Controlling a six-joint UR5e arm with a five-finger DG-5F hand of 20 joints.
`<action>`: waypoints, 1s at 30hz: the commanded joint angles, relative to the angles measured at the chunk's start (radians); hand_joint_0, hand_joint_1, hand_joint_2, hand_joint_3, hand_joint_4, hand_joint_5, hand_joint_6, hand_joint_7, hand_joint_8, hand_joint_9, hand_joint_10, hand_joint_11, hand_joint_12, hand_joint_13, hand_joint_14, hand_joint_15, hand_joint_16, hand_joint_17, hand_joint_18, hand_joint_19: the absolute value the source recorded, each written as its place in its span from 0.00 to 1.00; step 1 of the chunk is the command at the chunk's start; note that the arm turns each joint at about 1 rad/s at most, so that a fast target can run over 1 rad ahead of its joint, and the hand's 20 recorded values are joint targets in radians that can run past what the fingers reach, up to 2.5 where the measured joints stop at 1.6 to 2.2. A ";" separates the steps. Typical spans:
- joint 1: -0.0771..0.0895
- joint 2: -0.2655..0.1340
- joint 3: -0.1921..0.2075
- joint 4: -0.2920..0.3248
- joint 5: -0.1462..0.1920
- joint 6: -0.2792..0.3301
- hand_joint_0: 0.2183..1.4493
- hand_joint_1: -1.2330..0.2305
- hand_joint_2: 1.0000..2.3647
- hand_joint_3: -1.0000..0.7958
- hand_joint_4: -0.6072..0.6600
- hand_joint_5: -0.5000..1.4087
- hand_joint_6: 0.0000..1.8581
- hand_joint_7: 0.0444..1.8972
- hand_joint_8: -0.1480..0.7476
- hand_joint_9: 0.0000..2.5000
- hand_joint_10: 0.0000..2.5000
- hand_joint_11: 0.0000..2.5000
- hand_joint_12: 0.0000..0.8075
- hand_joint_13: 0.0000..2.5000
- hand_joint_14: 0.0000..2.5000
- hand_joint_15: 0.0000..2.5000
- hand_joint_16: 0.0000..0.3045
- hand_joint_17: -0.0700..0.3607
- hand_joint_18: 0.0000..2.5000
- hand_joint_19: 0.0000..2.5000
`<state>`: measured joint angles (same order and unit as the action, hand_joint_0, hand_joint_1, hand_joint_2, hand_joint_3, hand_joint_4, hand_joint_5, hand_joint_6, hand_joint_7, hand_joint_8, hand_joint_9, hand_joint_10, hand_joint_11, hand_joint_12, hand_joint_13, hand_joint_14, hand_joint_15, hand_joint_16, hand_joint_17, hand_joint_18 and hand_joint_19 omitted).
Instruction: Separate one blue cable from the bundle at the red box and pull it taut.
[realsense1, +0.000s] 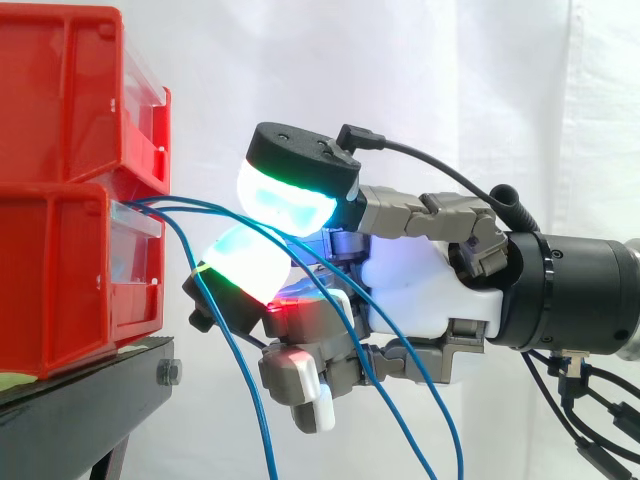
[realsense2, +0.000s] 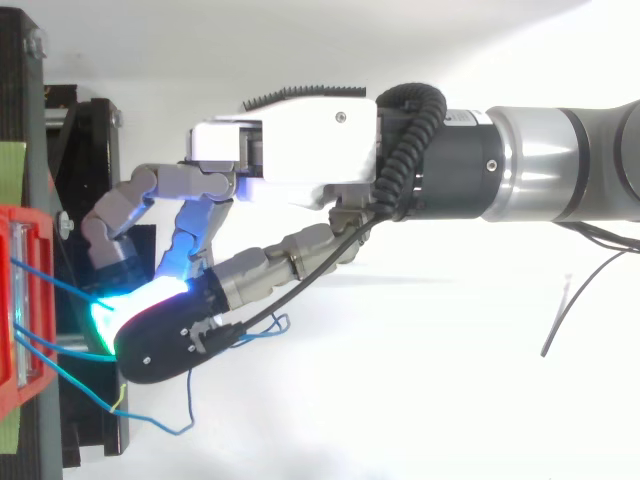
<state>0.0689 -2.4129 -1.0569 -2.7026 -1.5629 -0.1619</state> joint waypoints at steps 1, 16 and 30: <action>0.000 0.000 0.000 0.001 0.003 -0.019 0.36 0.31 0.01 0.39 0.53 0.15 0.46 0.56 0.44 0.42 0.01 0.52 0.44 0.40 0.01 0.35 0.17 0.44 0.33 0.36; 0.000 0.002 0.003 -0.003 -0.002 -0.007 0.40 0.27 0.01 0.33 0.54 0.15 0.47 0.55 0.43 0.42 0.01 0.52 0.42 0.40 0.01 0.34 0.17 0.43 0.33 0.35; 0.000 0.002 0.003 -0.005 0.000 0.039 0.34 0.29 0.02 0.48 0.49 0.15 0.48 0.60 0.45 0.45 0.01 0.54 0.42 0.41 0.01 0.35 0.17 0.43 0.34 0.36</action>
<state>0.0690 -2.4114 -1.0534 -2.7070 -1.5632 -0.1386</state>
